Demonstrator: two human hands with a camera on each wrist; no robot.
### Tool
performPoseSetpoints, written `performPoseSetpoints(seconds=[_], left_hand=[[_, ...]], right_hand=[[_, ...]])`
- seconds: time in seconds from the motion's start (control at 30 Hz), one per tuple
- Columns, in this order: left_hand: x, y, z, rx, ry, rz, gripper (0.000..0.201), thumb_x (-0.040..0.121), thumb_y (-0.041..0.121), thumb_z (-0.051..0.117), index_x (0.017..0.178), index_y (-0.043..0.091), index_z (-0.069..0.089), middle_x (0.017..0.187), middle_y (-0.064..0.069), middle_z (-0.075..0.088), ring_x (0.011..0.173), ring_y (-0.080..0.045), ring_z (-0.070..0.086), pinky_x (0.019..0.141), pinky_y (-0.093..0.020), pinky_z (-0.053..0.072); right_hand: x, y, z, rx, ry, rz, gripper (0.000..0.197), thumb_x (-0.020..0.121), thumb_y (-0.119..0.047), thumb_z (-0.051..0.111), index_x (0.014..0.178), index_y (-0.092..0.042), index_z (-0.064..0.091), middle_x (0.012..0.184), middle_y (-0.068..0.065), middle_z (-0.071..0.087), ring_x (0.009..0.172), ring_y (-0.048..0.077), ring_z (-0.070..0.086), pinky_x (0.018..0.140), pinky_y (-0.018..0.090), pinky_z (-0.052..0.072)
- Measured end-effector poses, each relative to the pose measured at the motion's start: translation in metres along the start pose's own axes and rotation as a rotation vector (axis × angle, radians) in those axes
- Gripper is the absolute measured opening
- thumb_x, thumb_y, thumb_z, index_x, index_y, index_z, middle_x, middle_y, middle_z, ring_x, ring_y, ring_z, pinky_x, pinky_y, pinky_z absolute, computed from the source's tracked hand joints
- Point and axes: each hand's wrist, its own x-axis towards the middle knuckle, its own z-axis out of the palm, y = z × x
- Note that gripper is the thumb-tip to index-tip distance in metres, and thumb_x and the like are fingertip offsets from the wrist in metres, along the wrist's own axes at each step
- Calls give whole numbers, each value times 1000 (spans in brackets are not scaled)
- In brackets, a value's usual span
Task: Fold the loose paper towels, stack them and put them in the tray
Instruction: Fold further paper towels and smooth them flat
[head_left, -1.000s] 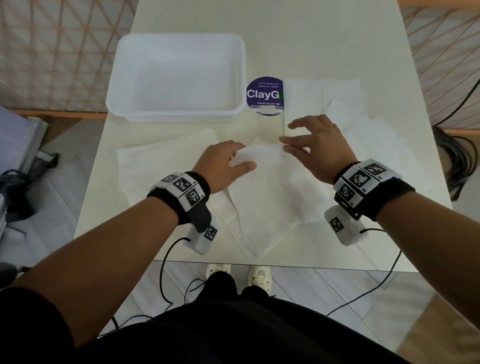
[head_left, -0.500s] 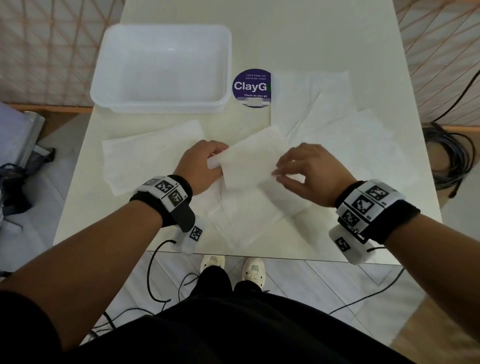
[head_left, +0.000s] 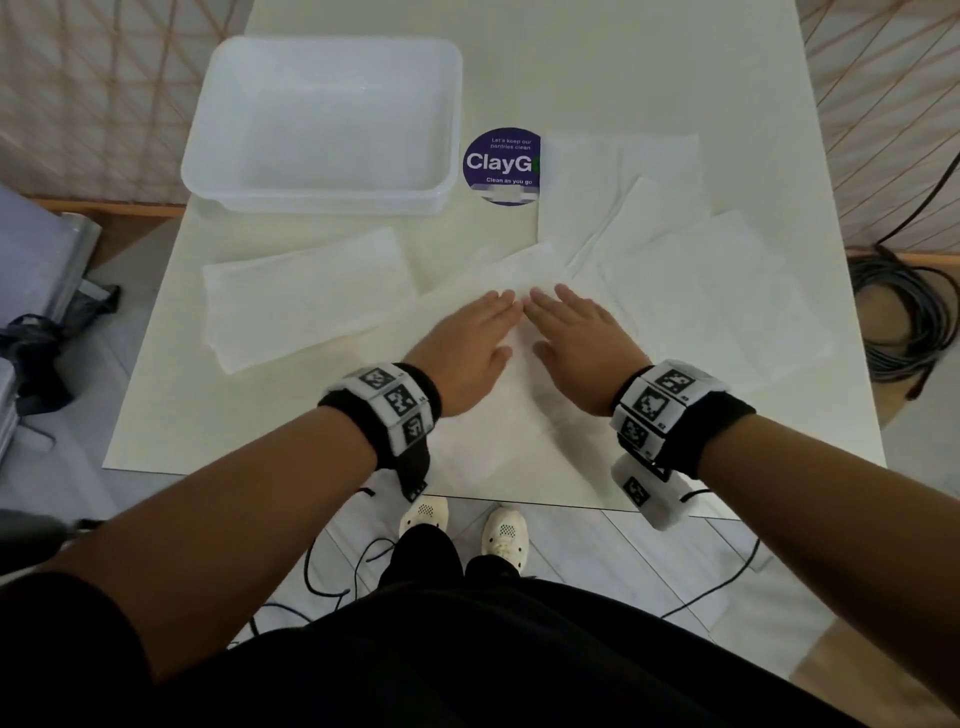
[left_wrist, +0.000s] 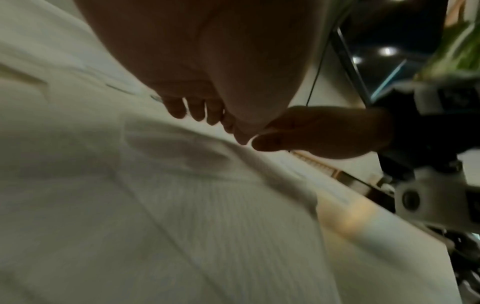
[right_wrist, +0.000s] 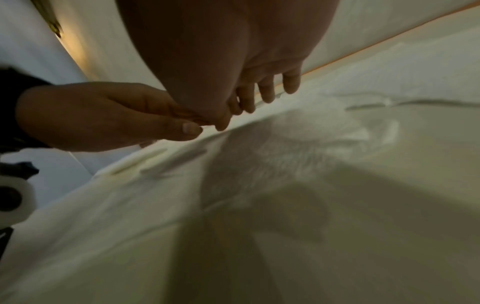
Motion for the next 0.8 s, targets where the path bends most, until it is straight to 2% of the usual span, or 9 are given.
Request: performPoseSetpoints(seconds=[0.07,0.17,0.27,0.33,0.4,0.5,0.7,0.8], left_hand=[[2,5,17,144,-156,-63,63,103,34,30,152,9,1,161,-8,-4,148,-21,-6,120,-34,0],[-2,1,33,298,-188,-79,66,101,45,16,151,13,-12,159,-6,-19,146,-20,-19,120,-37,-7],[-7,-11,34,391,-173,-66,70,96,56,9,151,18,-14,158,-1,-22,146,-18,-20,119,-39,-8],[-10,-20,31,404,-180,-81,75,92,64,6,150,21,-16,158,2,-24,145,-17,-22,119,-41,-9],[-17,-30,28,399,-176,-98,80,87,70,0,149,23,-20,157,3,-26,145,-17,-23,118,-42,-10],[-28,-43,23,407,-179,-114,83,80,74,-6,144,24,-25,155,4,-29,144,-16,-24,118,-42,-11],[-37,-50,19,398,-178,-128,87,79,77,-5,143,24,-27,155,3,-30,144,-17,-25,118,-41,-13],[-37,-49,19,396,-167,-131,87,78,77,-5,143,23,-26,156,2,-28,144,-18,-24,118,-41,-13]], right_hand=[[-1,-4,12,-58,-108,43,60,102,-34,27,152,-15,0,160,1,-6,147,24,-9,119,43,2],[-6,2,30,-33,-106,51,64,101,-44,21,150,-17,-9,158,1,-17,145,24,-18,119,45,-3],[-11,16,38,19,-52,48,80,88,-65,8,150,-20,-12,157,-2,-20,143,20,-24,115,40,-11],[-15,23,39,23,-43,56,87,83,-72,9,149,-21,-14,156,-4,-23,140,16,-27,114,38,-13],[-19,28,37,14,-42,77,90,84,-72,17,149,-19,-15,156,-2,-24,139,16,-28,114,39,-13],[-23,33,35,4,-54,101,94,83,-75,17,149,-18,-18,156,0,-25,142,19,-26,115,40,-13],[-24,33,34,9,-64,108,97,81,-77,15,148,-16,-19,155,2,-26,142,19,-26,115,43,-14],[-23,32,30,2,-74,124,96,81,-77,12,149,-16,-16,157,1,-22,144,20,-21,114,43,-16]])
